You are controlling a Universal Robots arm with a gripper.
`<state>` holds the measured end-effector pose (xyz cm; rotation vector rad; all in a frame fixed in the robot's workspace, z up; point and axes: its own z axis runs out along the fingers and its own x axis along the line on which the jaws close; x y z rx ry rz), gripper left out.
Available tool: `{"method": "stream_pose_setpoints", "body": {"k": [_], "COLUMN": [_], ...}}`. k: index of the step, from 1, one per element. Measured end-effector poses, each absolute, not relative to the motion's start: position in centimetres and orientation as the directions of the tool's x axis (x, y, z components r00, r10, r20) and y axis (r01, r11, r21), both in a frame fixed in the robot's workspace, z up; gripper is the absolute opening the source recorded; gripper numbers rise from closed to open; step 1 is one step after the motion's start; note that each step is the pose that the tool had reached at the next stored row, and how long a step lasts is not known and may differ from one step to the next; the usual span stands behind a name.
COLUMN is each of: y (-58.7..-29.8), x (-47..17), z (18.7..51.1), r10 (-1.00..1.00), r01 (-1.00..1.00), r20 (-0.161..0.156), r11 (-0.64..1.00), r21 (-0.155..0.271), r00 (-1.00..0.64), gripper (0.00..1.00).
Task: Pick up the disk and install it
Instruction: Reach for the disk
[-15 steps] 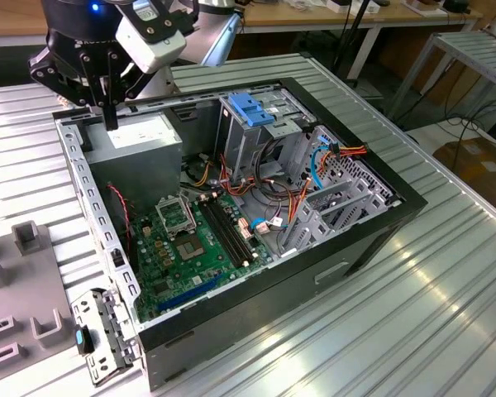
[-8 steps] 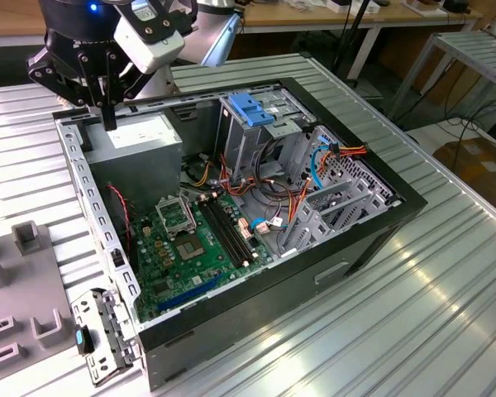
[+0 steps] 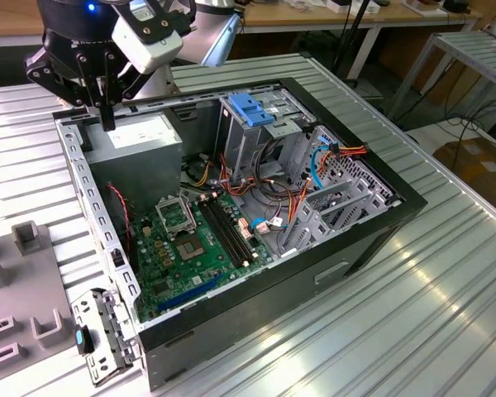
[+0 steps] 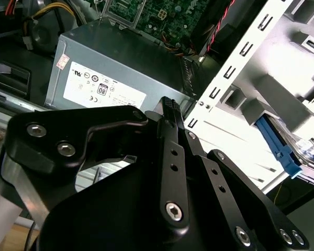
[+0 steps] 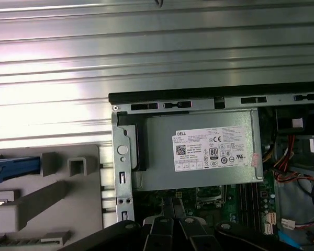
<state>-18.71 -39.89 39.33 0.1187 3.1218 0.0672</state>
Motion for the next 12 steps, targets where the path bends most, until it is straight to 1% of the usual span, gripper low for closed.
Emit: {"method": "stream_pose_setpoints", "body": {"k": [12], "y": [-39.89], "x": [-18.96], "z": [39.32], "r10": [0.076], "r01": [0.076], "r20": [-0.014], "r11": [0.996], "r21": [0.044], "r00": [-0.997], "gripper": [0.11]}}
